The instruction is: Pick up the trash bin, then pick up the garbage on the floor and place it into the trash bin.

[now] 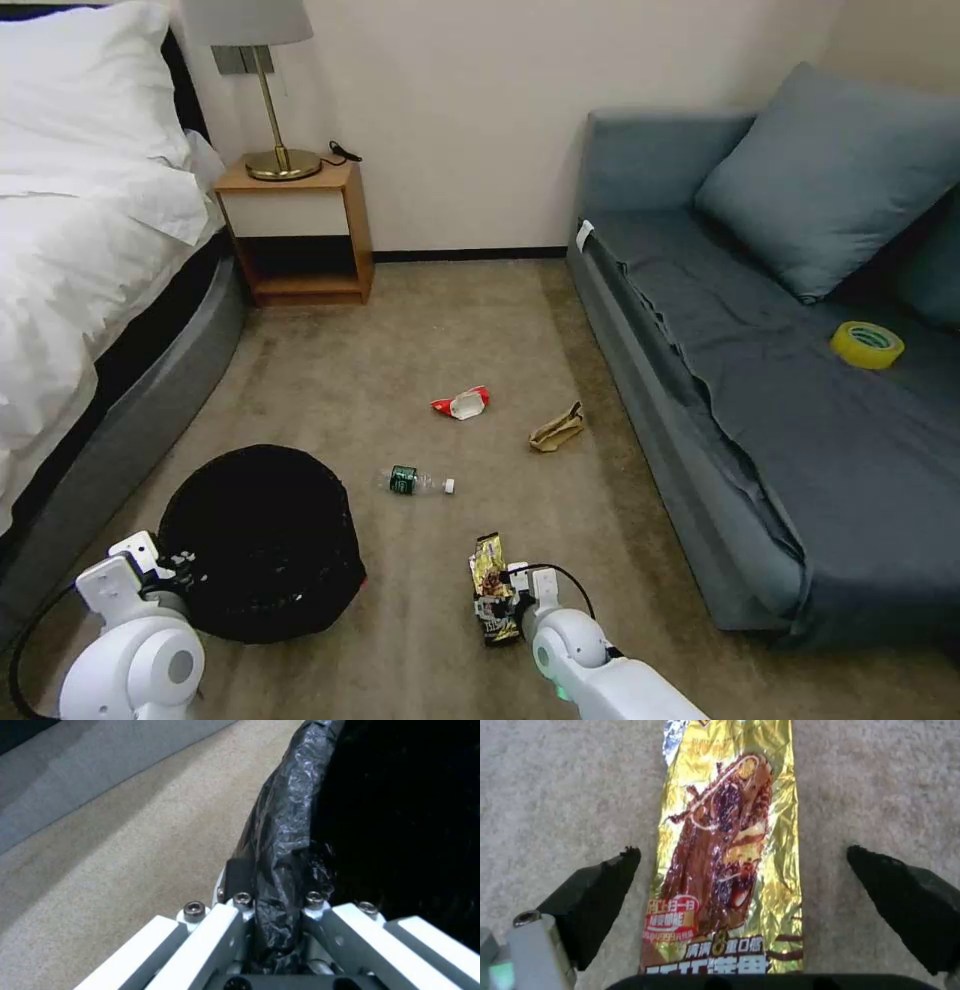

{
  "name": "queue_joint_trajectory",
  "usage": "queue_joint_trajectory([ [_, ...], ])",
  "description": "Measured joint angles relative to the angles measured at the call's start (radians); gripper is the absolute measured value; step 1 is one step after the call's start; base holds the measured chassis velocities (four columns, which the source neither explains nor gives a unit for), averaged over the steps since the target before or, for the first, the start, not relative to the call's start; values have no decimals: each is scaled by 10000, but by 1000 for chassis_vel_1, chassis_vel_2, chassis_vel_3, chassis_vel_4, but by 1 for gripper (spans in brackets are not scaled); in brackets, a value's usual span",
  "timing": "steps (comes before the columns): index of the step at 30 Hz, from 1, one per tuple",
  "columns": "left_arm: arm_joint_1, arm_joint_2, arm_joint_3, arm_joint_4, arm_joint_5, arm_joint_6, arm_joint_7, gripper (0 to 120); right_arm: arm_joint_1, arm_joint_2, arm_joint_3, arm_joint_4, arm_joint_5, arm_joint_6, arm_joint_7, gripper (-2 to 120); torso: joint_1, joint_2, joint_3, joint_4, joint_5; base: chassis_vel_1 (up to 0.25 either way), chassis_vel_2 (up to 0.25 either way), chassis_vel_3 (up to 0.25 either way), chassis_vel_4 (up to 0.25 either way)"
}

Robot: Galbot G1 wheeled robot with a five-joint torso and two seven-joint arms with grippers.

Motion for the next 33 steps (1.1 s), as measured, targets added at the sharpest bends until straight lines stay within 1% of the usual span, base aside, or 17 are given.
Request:
queue_joint_trajectory([
  [16,-67,-56,59,90,104,-32,0,3,-177,-157,-307,624,106,-153,105,100,1,-2,2,2,5,0,0,0,0],
  [28,-55,-62,53,130,163,-52,6,3,-119,-131,-435,412,25,-3,106,100,0,-1,1,2,3,0,0,0,0],
  [31,-59,-64,53,159,182,-63,17,3,-132,-135,-441,472,24,0,153,97,1,-2,1,1,0,0,0,0,0],
  [33,-78,-64,54,186,191,-72,23,3,-137,-134,-441,504,22,-1,175,91,1,-1,1,0,-1,0,0,0,0],
])
